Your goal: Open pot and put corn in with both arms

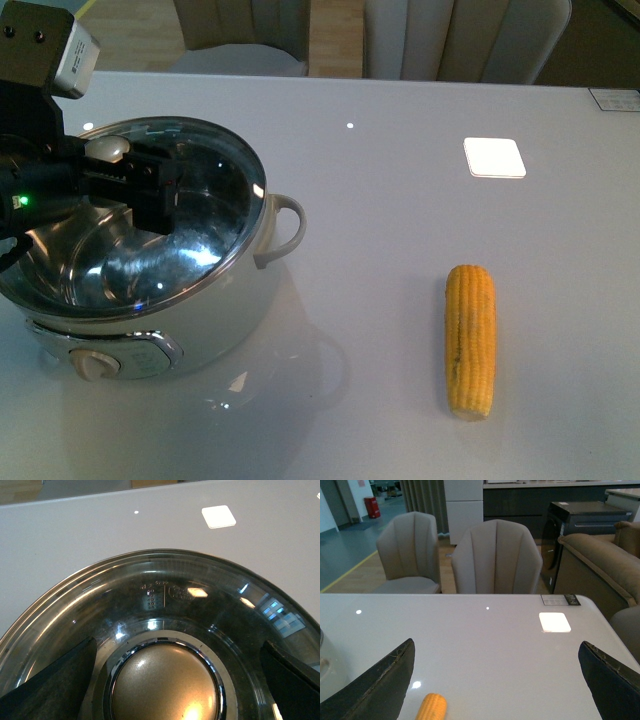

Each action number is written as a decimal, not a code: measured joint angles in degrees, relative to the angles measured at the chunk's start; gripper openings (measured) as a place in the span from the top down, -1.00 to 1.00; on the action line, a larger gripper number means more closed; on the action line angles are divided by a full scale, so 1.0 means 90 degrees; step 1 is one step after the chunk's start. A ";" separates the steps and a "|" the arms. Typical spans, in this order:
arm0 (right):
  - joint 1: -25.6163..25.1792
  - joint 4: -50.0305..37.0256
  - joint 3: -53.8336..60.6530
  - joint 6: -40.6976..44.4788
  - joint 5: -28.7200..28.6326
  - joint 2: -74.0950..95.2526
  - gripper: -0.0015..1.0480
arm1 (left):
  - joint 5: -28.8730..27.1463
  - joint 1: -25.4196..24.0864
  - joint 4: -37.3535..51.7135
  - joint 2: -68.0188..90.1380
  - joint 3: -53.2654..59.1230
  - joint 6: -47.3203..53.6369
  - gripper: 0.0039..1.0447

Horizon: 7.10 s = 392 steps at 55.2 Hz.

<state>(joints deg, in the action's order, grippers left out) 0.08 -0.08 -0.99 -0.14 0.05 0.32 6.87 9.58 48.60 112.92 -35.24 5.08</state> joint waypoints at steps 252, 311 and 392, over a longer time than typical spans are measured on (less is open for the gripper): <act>0.0000 0.0000 0.0000 0.0000 0.0000 0.0000 -0.83 | 0.0197 -0.2064 0.0216 -0.6492 0.3587 -0.0634 0.94; 0.0000 0.0000 0.0000 0.0000 -0.0002 0.0000 -0.83 | -0.0765 -0.1081 -0.3648 -1.0795 0.3837 -0.0627 0.94; 0.0000 0.0000 0.0000 0.0000 -0.0002 0.0000 -0.83 | -0.0765 -0.1081 -0.5394 -1.2507 0.3837 -0.0607 -0.87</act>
<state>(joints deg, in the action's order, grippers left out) 0.08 -0.08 -0.99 -0.14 0.03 0.32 -0.01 -0.14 0.05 0.36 -0.71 -0.38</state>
